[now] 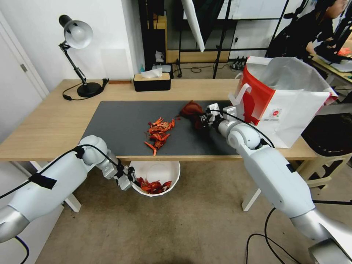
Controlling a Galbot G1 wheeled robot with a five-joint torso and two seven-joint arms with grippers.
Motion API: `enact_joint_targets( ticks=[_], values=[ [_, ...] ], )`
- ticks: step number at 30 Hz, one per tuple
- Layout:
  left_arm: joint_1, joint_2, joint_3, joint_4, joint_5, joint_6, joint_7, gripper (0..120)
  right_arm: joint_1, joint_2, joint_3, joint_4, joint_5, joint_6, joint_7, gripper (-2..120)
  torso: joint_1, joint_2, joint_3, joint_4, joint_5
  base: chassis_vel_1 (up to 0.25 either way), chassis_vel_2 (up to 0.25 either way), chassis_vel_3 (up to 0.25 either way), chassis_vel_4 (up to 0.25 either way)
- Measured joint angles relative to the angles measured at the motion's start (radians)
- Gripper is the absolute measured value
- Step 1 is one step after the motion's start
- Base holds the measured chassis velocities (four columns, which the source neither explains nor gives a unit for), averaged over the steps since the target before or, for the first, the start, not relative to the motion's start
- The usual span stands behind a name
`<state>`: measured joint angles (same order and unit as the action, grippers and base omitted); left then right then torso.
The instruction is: Sweep shrimp from table into container with towel, then put container into takeout bag.
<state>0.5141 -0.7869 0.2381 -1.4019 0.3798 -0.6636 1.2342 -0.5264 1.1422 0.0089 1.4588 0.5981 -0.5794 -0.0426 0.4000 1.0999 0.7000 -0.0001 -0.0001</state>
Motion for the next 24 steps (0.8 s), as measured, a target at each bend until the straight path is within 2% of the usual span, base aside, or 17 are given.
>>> enact_joint_targets(
  ticks=[7, 14, 24],
  values=[
    [0.01, 0.008, -0.014, -0.013, -0.002, -0.002, 0.0, 0, 0.035, 0.013, -0.056, -0.03, 0.013, -0.025, -0.022, 2, 0.0, 0.0, 0.0, 0.0001, 0.0, 0.0, 0.0, 0.0, 0.0],
    [0.02, 0.012, -0.023, -0.017, -0.002, -0.005, 0.0, 0, 0.075, 0.017, -0.124, -0.06, 0.01, -0.017, -0.11, 2, 0.0, 0.0, 0.0, 0.0, 0.0, 0.0, 0.0, 0.0, 0.0],
    [0.016, 0.011, -0.024, -0.011, -0.003, -0.005, -0.001, 0, 0.094, 0.011, -0.175, -0.057, 0.01, 0.002, -0.187, 2, 0.0, 0.0, 0.0, 0.0001, 0.0, 0.0, 0.0, 0.0, 0.0]
  ],
)
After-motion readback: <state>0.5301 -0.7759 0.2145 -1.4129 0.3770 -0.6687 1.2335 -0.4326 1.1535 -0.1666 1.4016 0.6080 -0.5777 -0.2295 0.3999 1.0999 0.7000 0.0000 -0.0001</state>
